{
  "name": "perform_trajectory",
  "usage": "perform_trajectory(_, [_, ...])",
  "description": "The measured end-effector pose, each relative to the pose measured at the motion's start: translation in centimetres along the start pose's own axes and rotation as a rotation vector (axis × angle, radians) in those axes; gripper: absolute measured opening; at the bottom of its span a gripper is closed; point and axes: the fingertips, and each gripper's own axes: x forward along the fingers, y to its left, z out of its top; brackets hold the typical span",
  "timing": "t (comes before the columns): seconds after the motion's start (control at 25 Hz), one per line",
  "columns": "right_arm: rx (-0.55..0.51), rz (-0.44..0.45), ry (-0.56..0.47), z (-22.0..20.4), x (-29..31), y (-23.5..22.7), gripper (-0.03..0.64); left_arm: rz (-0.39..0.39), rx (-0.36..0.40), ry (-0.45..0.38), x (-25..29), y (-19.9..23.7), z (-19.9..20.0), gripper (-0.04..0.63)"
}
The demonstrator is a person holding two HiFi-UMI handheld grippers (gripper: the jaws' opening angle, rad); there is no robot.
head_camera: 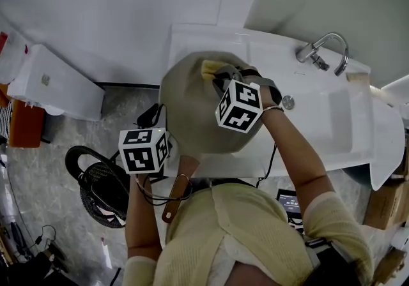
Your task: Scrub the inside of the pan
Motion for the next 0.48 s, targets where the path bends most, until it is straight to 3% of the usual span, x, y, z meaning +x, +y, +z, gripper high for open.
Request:
perform_trajectory(0.24, [-0.178,-0.114,0.087,-1.3,1.9,-1.2,0.046,-0.006,-0.005,0.007,0.5,0.0,0.0,0.106])
perform_trajectory(0.48, [-0.302,-0.172,0.162,-2.0,2.9,-2.3,0.046,-0.002,-0.005,0.008,0.7,0.1,0.0,0.106])
